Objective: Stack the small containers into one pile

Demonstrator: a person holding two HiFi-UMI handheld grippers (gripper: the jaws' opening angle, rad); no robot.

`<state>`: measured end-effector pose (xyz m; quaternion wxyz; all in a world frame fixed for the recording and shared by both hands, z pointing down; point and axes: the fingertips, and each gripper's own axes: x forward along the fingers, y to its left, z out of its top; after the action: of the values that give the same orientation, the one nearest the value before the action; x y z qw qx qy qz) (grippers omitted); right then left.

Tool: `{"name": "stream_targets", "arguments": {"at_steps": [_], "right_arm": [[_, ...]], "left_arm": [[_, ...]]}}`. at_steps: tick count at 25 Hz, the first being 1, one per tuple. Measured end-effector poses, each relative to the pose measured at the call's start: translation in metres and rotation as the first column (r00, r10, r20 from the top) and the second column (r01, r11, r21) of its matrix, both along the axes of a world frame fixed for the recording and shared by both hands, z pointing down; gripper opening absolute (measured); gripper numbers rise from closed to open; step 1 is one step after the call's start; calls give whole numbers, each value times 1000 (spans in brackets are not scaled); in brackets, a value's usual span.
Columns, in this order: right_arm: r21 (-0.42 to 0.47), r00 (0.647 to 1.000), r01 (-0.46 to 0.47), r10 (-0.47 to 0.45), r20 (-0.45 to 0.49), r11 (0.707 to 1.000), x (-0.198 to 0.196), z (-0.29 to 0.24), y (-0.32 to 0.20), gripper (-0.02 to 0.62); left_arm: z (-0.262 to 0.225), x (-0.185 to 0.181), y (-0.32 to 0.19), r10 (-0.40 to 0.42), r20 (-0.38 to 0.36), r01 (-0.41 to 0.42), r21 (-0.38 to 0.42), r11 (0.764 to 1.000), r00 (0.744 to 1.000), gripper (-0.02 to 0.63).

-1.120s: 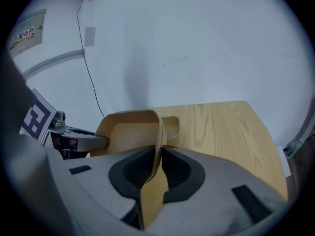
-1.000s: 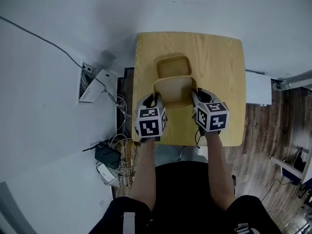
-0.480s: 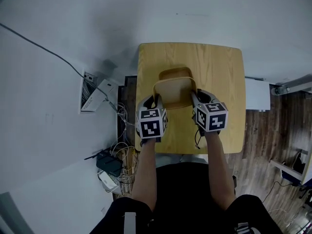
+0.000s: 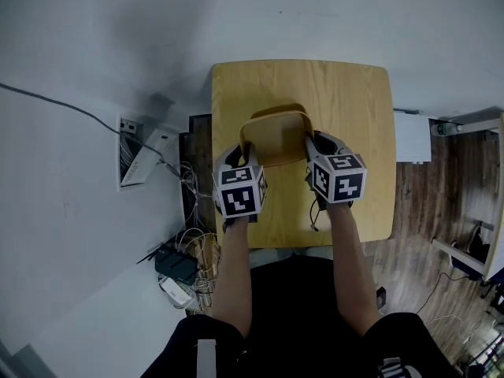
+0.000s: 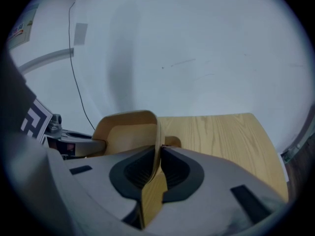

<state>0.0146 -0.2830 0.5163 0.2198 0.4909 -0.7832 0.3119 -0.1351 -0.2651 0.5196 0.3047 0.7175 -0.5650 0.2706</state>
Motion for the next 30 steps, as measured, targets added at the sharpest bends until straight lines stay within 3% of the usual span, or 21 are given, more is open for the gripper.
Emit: {"name": "stream_targets", "arguments": {"at_steps": [7,17,30], "right_arm": [[-43,1000,18,-18,11,999,5,20,-20,32],[-100,999,50,-50,2,994,10,46,-43,34],[-125,995,83,-90,-49,989,14,64,-29,38]], "left_arm": [[16,6,-18,2,53,-1,-29,1000,999,63],[46,13,-36,-15,60,20,-86,996,998,66],[73,17,-17,-4,72,13,-130,991,997,84]]}}
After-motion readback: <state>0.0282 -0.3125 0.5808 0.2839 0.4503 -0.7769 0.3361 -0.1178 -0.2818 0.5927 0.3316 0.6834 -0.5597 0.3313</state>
